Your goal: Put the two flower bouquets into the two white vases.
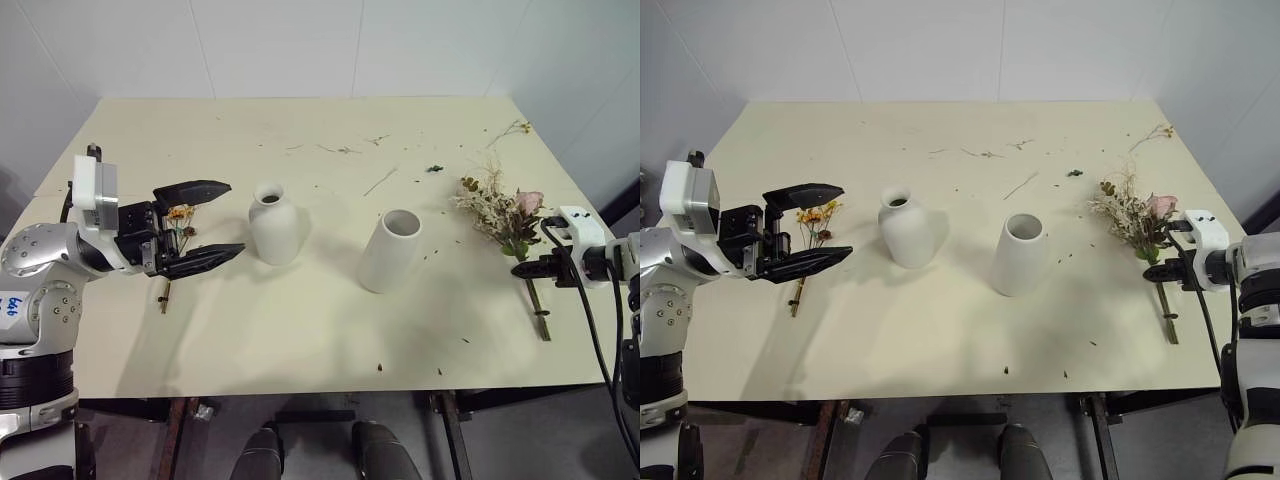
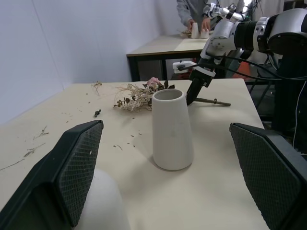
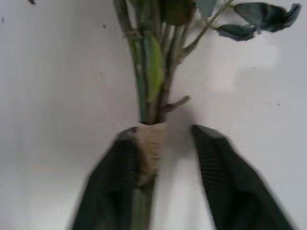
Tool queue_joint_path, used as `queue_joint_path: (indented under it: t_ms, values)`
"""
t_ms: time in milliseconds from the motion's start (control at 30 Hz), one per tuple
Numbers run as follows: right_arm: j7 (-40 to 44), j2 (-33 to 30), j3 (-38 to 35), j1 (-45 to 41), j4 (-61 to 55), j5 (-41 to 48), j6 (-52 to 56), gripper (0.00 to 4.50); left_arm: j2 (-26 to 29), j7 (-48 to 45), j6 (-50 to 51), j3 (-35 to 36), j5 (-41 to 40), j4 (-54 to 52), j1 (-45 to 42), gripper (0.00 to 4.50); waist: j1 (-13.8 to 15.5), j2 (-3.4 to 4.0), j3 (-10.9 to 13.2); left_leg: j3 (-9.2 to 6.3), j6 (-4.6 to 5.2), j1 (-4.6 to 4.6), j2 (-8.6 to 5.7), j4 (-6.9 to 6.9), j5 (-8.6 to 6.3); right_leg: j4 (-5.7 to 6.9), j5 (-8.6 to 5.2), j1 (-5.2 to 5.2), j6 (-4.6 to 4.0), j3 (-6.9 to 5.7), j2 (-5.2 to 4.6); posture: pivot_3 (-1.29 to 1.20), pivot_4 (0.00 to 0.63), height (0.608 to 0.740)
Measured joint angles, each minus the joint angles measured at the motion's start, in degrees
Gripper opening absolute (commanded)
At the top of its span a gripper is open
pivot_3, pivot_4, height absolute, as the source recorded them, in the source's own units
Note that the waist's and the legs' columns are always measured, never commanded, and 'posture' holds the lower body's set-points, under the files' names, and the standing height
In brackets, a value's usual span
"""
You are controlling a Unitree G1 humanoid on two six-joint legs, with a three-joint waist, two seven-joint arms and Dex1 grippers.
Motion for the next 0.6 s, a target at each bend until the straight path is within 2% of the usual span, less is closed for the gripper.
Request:
queue_joint_path:
  t_ms: [67,233,333,400,600]
  values:
    - [-0.7,0.2,-2.0,-0.1,0.2,0.4,-0.9,0.08,0.0,-0.4,0.0,-0.1,0.0,0.2,-0.3,4.5,0.1,0.02,0.0,0.0,0.0,-0.02,-0.01,-0.02,0.0,0.04,0.0,-0.03,0.0,0.0,0.0,0.0,0.15,0.74]
    - [-2.6,0.4,-10.5,3.4,-5.3,4.2,-6.8,0.05,0.0,-2.2,-0.2,-1.2,0.1,1.9,-1.7,4.5,0.3,0.04,0.0,0.0,0.0,-0.03,-0.02,-0.1,0.0,0.02,-0.03,-0.03,0.04,0.0,0.0,0.0,0.15,0.74]
    - [-3.7,3.6,-19.2,9.8,-17.6,9.6,-14.7,0.05,-0.1,-3.2,-0.4,-2.1,0.6,4.7,-2.7,4.5,0.3,0.04,0.0,-0.02,0.0,-0.03,-0.02,-0.09,0.0,0.08,-0.05,-0.03,0.09,0.02,0.01,0.0,0.15,0.74]
    - [-4.8,8.6,-25.3,13.9,-29.8,15.0,-19.2,0.05,-0.3,-3.7,-1.0,-3.1,1.2,6.8,-3.9,4.5,0.0,0.06,0.0,-0.01,0.0,0.0,-0.01,-0.07,0.0,0.17,-0.06,-0.05,0.11,0.07,0.03,0.0,0.15,0.74]
    - [-11.2,18.4,-31.8,16.8,-55.8,29.0,-19.3,0.05,-1.4,-4.7,-3.7,-4.4,3.4,12.6,-6.4,4.5,0.3,0.07,0.0,-0.05,0.0,0.0,-0.01,-0.01,0.0,0.25,-0.05,-0.04,0.1,0.07,0.03,0.0,0.15,0.74]
